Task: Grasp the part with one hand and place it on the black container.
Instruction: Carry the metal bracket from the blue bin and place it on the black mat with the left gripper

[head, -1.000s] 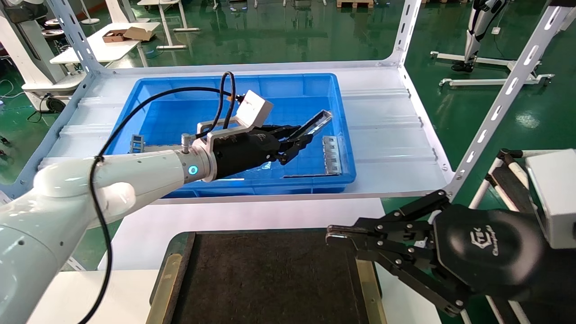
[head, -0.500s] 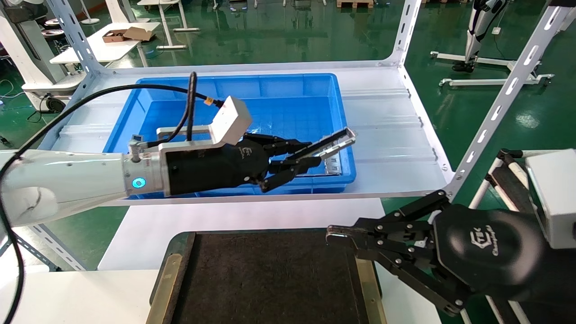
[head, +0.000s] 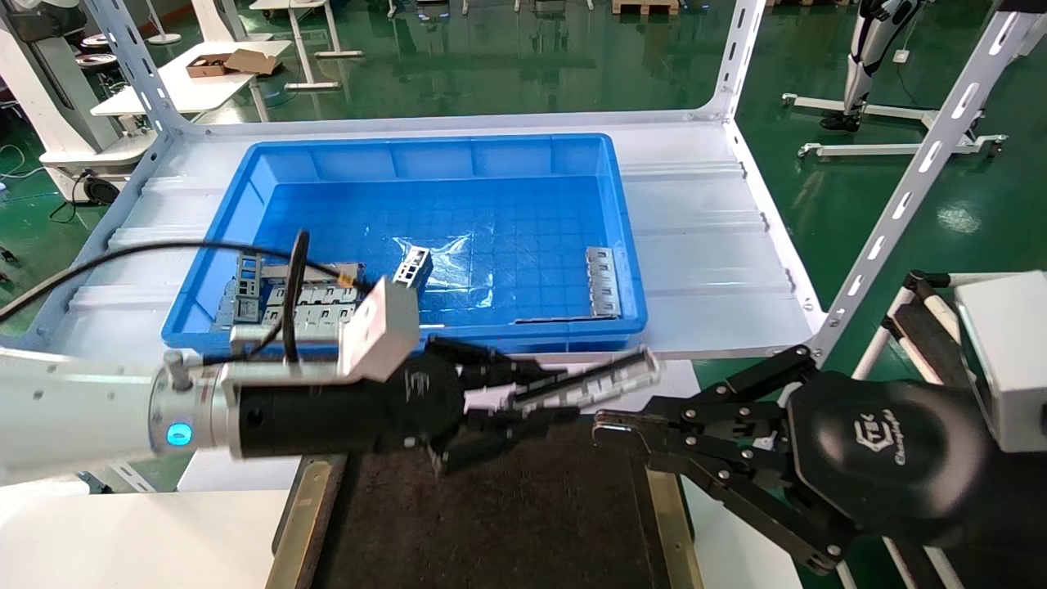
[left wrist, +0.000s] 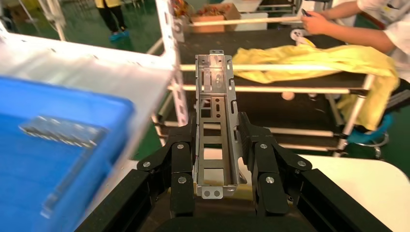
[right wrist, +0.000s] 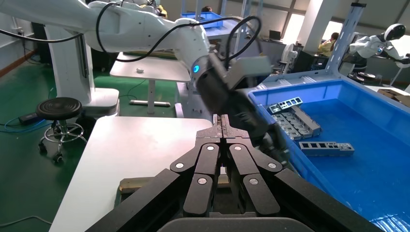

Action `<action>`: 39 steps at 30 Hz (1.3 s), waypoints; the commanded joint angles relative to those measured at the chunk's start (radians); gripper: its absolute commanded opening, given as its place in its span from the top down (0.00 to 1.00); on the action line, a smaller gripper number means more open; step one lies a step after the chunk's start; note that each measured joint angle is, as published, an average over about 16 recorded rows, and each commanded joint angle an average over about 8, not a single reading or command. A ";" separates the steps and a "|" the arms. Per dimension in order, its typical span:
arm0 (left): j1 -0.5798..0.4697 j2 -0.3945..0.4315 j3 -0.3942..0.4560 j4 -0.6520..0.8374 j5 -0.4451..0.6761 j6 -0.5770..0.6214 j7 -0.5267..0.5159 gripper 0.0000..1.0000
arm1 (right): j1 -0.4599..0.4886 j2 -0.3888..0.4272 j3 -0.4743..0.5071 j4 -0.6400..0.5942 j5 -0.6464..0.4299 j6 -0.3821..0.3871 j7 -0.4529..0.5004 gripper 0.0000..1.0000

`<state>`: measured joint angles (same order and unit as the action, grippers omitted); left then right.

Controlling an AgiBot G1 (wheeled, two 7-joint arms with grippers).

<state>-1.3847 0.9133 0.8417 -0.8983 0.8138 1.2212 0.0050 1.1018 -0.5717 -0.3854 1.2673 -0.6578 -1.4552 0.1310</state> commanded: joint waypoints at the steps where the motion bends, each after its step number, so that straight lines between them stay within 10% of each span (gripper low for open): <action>1: 0.035 -0.030 0.004 -0.061 -0.002 -0.006 -0.015 1.00 | 0.000 0.000 0.000 0.000 0.000 0.000 0.000 1.00; 17: 0.371 -0.107 0.054 -0.300 0.008 -0.417 -0.188 1.00 | 0.000 0.000 0.000 0.000 0.000 0.000 0.000 1.00; 39: 0.448 0.195 0.181 -0.084 0.035 -1.044 -0.473 1.00 | 0.000 0.000 0.000 0.000 0.000 0.000 0.000 1.00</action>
<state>-0.9349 1.1023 1.0201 -0.9898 0.8477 0.1836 -0.4615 1.1019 -0.5716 -0.3857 1.2673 -0.6576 -1.4551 0.1308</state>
